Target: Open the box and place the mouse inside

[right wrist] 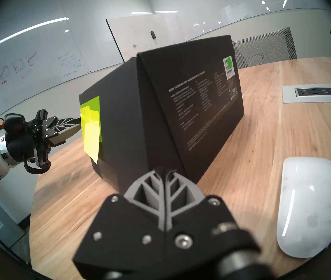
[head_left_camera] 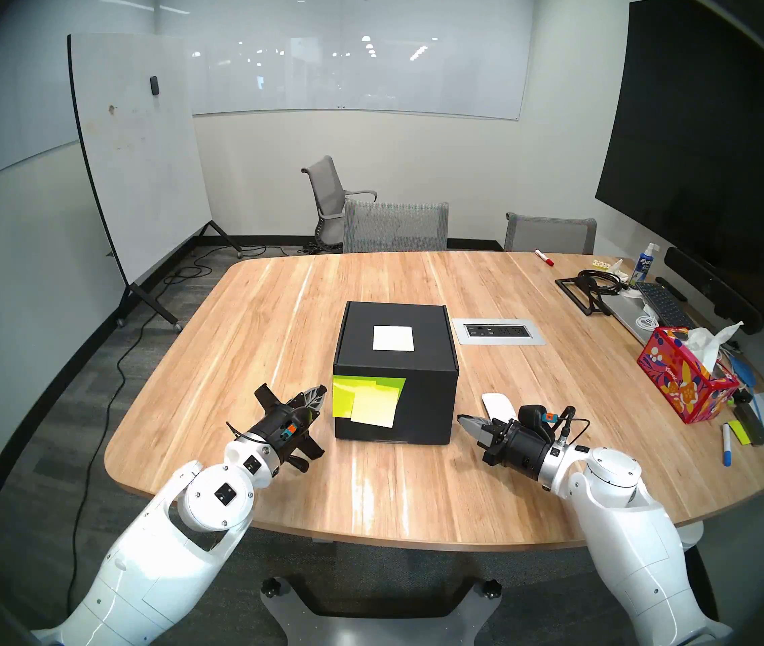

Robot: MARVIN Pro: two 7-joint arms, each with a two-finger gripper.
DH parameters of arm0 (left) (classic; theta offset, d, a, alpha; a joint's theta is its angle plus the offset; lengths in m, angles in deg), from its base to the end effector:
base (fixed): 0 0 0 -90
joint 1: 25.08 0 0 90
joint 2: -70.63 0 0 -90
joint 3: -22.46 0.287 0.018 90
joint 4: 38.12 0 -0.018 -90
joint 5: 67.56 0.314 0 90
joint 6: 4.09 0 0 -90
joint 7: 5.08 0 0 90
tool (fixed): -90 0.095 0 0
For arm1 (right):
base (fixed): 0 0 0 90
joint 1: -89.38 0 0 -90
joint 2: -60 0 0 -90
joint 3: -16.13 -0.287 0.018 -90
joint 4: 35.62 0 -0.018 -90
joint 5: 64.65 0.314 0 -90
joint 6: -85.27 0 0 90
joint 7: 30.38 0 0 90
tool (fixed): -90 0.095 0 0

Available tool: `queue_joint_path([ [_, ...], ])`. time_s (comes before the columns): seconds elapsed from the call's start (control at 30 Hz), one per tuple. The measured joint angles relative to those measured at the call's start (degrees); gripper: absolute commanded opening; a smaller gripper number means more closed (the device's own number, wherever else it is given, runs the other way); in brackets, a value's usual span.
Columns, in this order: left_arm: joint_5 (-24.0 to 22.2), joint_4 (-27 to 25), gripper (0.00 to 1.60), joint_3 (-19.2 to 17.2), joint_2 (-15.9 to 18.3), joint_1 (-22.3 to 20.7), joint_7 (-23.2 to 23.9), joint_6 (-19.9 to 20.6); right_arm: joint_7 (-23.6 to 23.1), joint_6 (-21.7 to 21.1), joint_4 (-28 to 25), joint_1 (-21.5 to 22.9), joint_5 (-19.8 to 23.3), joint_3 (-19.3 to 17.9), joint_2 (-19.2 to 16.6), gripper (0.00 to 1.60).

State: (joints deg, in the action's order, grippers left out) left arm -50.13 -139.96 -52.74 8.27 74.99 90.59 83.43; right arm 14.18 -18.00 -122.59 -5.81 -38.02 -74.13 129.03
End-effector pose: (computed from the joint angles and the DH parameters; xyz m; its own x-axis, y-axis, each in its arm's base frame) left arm 0.3549 -0.0021 -0.3161 -0.1772 -0.6311 0.7552 -0.3940 -0.6576 -0.6421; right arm 0.3668 -0.0491 -0.3460 0.3586 -0.1019 0.9279 0.6390 -0.6978 -0.3236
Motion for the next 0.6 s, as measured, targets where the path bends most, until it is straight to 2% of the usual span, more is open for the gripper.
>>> queue_joint_path([
  [0.6, 0.0, 0.0, 0.0, 0.0, 0.0, 0.0, 0.0, 0.0, -1.62, 0.21, 1.97, 2.01, 0.01, 0.3, 0.48, 0.0],
])
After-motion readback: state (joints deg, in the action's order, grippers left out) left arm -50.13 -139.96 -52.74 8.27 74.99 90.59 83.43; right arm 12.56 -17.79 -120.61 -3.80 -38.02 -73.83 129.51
